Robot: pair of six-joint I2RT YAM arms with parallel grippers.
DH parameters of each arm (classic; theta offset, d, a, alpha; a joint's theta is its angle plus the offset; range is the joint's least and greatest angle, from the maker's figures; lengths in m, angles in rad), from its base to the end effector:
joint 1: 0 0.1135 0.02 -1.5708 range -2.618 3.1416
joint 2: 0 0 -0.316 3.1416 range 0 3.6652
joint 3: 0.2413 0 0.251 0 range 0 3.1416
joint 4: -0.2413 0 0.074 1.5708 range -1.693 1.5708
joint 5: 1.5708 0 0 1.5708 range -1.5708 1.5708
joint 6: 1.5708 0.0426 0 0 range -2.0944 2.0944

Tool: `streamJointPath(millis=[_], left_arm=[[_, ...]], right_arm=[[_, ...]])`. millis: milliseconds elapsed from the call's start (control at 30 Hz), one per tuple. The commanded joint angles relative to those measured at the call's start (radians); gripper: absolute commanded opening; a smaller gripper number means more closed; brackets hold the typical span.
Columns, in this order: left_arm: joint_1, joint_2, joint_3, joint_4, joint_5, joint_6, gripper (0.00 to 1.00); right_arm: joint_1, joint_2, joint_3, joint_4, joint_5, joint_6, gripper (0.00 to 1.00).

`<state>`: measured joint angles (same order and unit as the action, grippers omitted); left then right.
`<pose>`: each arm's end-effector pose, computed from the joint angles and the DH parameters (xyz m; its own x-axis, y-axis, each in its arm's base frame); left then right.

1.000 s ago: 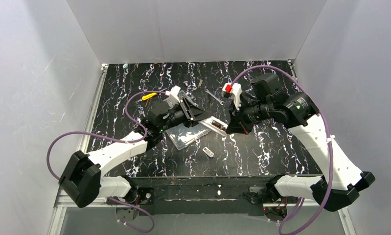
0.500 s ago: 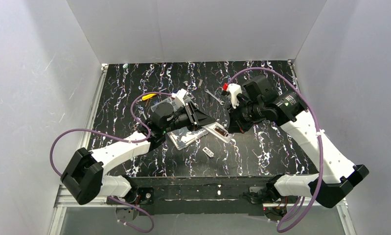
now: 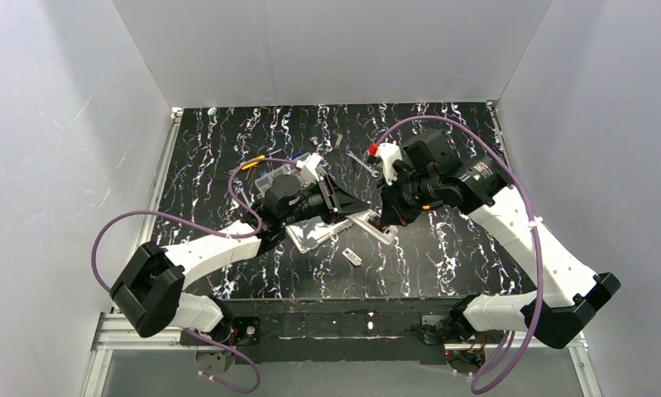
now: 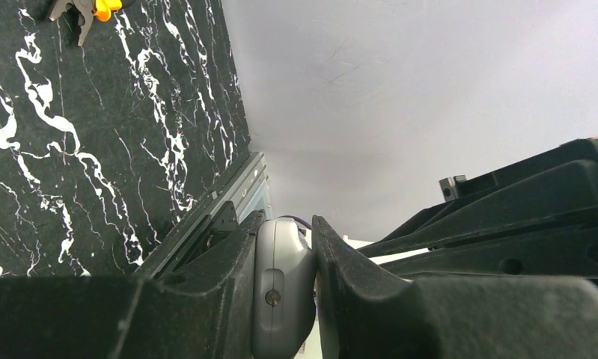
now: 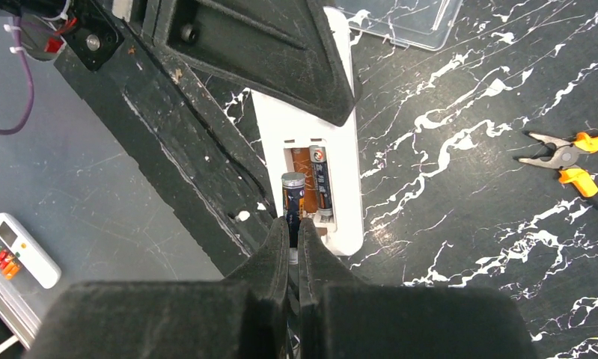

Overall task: Load the batteries into the remote control
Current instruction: Load the battery into the remote control.

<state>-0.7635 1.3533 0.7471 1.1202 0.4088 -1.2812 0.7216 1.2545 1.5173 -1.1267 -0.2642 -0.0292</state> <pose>0.1940 -0.2091 0.3881 -0.7463 -0.5030 -0.4360 0.5930 -0.2049 -0.7787 0.1550 0.1512 0.4475 -0.5483 -0.5200 -0.6550 -0.7813 0.5977 0.1795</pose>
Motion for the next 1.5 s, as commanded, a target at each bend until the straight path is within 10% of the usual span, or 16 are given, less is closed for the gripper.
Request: streamJointPath(millis=[0,733,1467], left_arm=[[-0.008,-0.016,0.051,0.081,0.036,-0.006,0.00],[-0.014,0.001,0.067,0.127,0.062,-0.022,0.00],[-0.015,0.006,0.035,0.173,0.054,-0.042,0.00]], right_arm=[[0.018,0.014,-0.019,0.004,-0.006,-0.020,0.02],[0.056,0.083,-0.002,-0.074,0.065,-0.067,0.06],[0.070,0.093,0.124,-0.097,0.069,-0.052,0.38]])
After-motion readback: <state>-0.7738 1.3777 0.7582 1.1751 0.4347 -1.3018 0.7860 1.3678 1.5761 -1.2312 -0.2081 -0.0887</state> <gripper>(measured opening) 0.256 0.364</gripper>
